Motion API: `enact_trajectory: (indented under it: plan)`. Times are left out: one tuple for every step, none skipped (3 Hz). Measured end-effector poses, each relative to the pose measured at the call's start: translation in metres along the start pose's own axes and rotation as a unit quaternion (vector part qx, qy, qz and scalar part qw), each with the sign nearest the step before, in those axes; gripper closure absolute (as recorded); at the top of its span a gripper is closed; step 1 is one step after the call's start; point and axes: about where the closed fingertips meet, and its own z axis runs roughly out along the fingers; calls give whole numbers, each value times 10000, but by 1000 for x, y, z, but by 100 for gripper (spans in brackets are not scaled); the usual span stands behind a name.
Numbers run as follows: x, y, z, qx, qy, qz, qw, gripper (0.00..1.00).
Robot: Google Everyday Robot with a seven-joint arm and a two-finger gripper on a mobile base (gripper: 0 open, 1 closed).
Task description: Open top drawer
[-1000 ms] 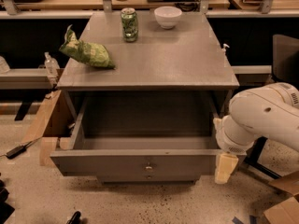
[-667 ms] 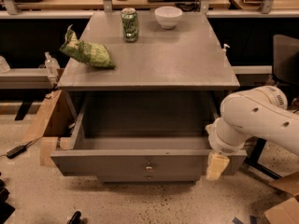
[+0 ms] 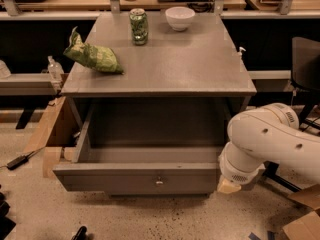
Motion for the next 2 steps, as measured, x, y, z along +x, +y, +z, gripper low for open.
enact_trajectory:
  plan:
    - [2, 12, -4, -55, 73, 80, 9999, 83]
    - [5, 37, -17, -135, 219, 255, 9993, 100]
